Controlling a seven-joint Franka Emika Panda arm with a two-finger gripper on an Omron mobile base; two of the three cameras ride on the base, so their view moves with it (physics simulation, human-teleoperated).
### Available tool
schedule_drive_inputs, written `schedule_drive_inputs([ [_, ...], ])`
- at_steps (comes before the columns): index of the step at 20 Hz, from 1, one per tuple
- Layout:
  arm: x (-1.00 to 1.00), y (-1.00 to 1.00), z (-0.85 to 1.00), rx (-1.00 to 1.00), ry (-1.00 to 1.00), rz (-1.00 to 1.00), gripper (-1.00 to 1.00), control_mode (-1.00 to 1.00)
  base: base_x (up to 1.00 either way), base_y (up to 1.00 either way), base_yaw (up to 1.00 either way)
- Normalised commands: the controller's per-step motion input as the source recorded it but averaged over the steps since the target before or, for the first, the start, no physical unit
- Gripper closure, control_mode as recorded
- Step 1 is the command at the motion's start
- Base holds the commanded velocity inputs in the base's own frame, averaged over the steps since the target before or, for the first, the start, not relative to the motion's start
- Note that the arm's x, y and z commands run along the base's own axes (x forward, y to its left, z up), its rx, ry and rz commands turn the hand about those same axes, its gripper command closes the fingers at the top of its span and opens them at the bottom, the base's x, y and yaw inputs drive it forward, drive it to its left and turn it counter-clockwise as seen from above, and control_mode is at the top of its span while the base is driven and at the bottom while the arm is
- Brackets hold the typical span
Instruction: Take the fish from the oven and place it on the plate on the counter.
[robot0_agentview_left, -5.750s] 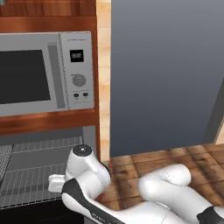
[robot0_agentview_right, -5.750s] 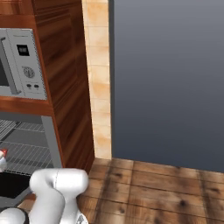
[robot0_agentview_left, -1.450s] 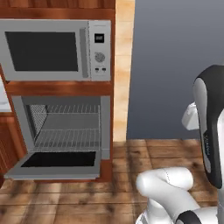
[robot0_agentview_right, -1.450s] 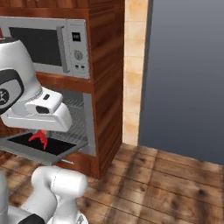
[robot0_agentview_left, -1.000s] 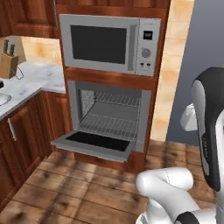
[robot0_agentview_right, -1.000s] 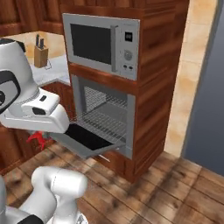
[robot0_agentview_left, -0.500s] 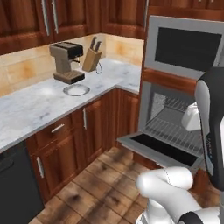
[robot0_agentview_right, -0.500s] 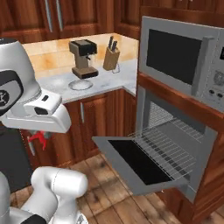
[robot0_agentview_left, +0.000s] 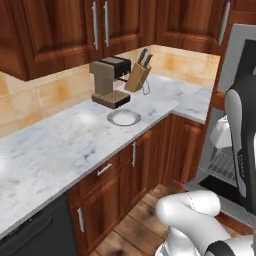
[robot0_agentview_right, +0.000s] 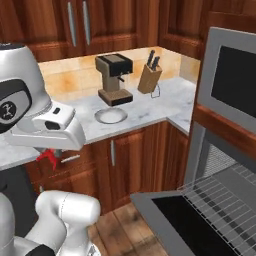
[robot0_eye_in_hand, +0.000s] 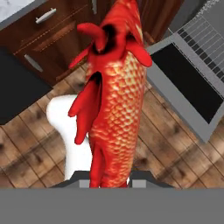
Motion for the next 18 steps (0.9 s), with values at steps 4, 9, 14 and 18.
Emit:
schedule_drive_inputs([
  [4, 0.0, 0.0, 0.0, 0.0, 0.0, 0.0, 1.0, 1.0, 1.0, 0.05, -0.04],
  [9, 0.0, 0.0, 0.0, 0.0, 0.0, 0.0, 1.0, 1.0, 1.0, 0.0, -0.03],
  [14, 0.0, 0.0, 0.0, 0.0, 0.0, 0.0, 1.0, 1.0, 1.0, 0.0, -0.01],
  [18, 0.0, 0.0, 0.0, 0.0, 0.0, 0.0, 1.0, 1.0, 0.99, 0.0, 0.0],
])
